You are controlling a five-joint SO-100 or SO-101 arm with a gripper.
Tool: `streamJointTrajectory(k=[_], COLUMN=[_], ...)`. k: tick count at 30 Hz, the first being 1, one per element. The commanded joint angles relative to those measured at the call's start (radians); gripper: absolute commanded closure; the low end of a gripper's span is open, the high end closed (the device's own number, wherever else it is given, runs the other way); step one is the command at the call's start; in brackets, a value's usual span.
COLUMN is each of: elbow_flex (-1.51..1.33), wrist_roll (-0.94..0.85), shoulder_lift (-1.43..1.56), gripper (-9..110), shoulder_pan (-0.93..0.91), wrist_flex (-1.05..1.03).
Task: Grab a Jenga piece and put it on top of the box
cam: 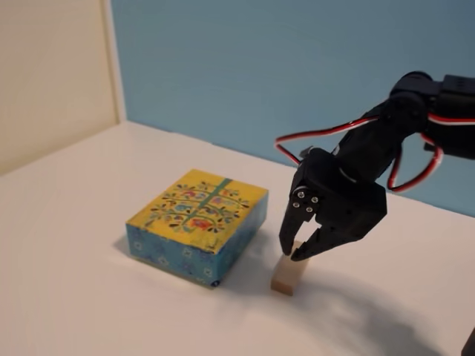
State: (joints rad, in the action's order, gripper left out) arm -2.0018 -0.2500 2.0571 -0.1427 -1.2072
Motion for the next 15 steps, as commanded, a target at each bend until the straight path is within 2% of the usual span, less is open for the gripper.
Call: streamJointTrajectory(k=[1, 15], elbow_flex=[0.038, 0.029], wrist_roll=[-0.006, -0.006], shoulder_lift=[-0.006, -0.026], gripper=[101, 101], shoulder_pan=[-0.017, -0.069], wrist_flex=[0.006, 0.005])
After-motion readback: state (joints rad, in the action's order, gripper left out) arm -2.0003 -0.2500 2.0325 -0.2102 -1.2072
